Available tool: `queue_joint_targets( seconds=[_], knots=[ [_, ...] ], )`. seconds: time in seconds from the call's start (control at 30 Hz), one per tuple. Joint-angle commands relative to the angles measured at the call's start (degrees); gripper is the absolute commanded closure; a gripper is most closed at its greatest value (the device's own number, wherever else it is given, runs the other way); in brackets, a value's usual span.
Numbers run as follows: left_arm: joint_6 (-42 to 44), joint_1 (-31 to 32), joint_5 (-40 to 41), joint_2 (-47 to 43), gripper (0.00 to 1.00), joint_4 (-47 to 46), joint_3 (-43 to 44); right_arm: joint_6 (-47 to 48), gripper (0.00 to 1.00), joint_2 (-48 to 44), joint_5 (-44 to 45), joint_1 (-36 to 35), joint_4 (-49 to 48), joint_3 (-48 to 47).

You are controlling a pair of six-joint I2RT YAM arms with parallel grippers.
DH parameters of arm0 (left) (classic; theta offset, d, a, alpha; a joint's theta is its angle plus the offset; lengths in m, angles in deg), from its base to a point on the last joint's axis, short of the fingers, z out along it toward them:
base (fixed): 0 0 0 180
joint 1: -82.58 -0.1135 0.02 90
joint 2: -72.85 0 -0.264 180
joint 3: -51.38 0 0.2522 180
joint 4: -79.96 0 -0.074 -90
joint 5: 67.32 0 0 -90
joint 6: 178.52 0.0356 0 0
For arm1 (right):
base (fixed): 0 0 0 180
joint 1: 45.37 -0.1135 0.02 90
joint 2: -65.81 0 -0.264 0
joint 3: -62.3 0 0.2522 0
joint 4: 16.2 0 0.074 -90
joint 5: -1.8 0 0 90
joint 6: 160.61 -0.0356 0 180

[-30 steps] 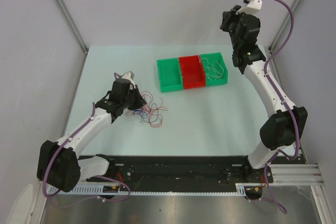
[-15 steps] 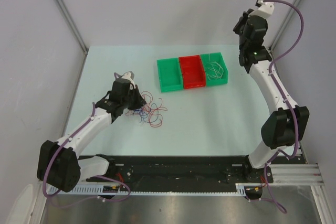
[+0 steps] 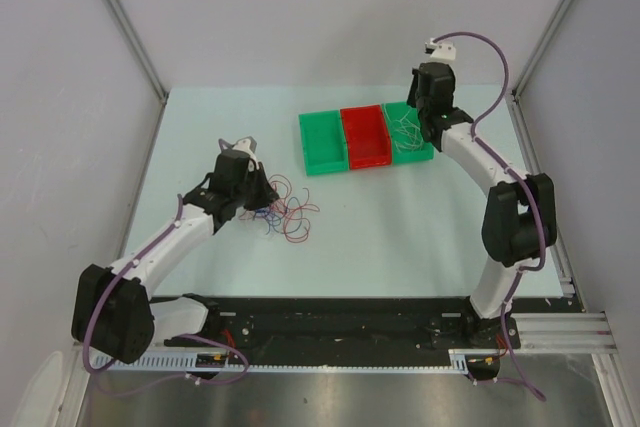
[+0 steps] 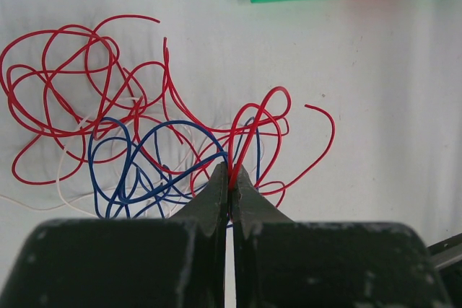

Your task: Untangle the cables

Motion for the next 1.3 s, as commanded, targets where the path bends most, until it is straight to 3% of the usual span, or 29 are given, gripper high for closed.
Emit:
queue_joint_targets(
  seconds=[0.0, 0.47, 0.8, 1.03, 1.17, 1.23, 1.27],
  knots=[
    [0.8, 0.3, -0.1, 0.6, 1.0, -1.5, -0.6, -2.3, 1.0, 2.0, 0.7, -0.2, 2.3, 1.9],
    [0.9, 0.3, 0.4, -1.7, 1.0, -1.1, -1.7, -8.6, 1.0, 13.6, -4.1, 0.6, 4.2, 4.1],
    [1.0, 0.3, -0.3, -1.9, 1.0, -1.1, -1.2, -5.9, 0.99, 15.5, -5.1, 2.0, 3.6, 2.4],
    [1.1, 0.2, -1.8, -1.5, 0.99, -1.1, -0.3, -1.8, 0.6, 9.9, -6.5, 1.4, 6.1, 1.1],
    [1.2, 0.3, -2.6, -1.1, 1.0, -1.1, 0.3, 0.7, 0.25, 4.1, -6.7, -0.3, 8.7, 1.3],
    [1.5, 0.6, -2.7, -0.8, 1.0, -1.1, 0.8, 1.9, 0.16, 0.5, -6.6, -2.2, 10.3, 1.6],
    [1.6, 1.3, -2.8, -0.3, 1.0, -1.3, 1.0, 2.6, 0.03, -0.6, -6.7, -2.8, 10.5, 2.0]
  ],
)
